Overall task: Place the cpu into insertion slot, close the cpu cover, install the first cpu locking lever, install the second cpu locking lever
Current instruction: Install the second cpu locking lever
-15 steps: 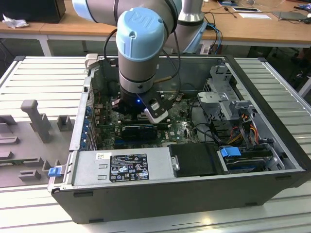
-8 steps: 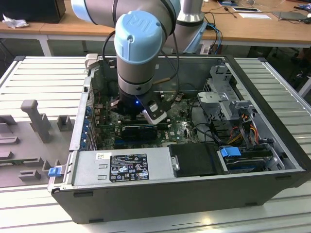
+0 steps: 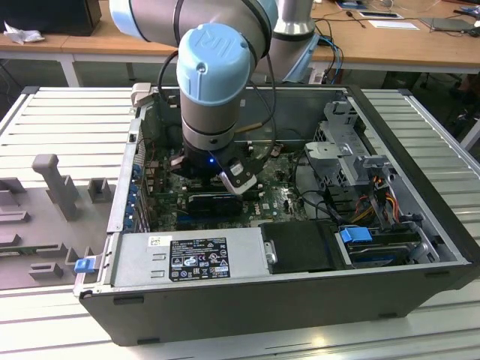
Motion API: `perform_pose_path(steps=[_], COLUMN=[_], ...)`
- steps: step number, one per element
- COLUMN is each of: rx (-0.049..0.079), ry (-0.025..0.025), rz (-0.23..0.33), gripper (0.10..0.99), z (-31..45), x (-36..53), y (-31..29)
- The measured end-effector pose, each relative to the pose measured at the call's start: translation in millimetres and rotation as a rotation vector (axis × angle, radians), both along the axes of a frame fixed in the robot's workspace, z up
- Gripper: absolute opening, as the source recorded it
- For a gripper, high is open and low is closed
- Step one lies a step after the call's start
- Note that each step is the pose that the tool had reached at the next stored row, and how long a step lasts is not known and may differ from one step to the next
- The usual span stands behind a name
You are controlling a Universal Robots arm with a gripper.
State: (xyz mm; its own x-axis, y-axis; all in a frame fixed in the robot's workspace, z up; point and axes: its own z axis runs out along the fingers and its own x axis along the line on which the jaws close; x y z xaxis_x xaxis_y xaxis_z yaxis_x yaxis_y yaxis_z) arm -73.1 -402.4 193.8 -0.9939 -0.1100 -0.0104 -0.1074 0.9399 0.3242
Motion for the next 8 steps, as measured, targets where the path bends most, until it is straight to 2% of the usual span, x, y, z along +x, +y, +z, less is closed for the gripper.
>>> perform_pose_path(steps=[4,8], rx=[0.001,0.001], ry=[0.0,0.0], rz=[0.0,0.0], gripper=[0.106,0.106], z=[1.3,10.9], x=[0.0,0.0], y=[0.0,0.0])
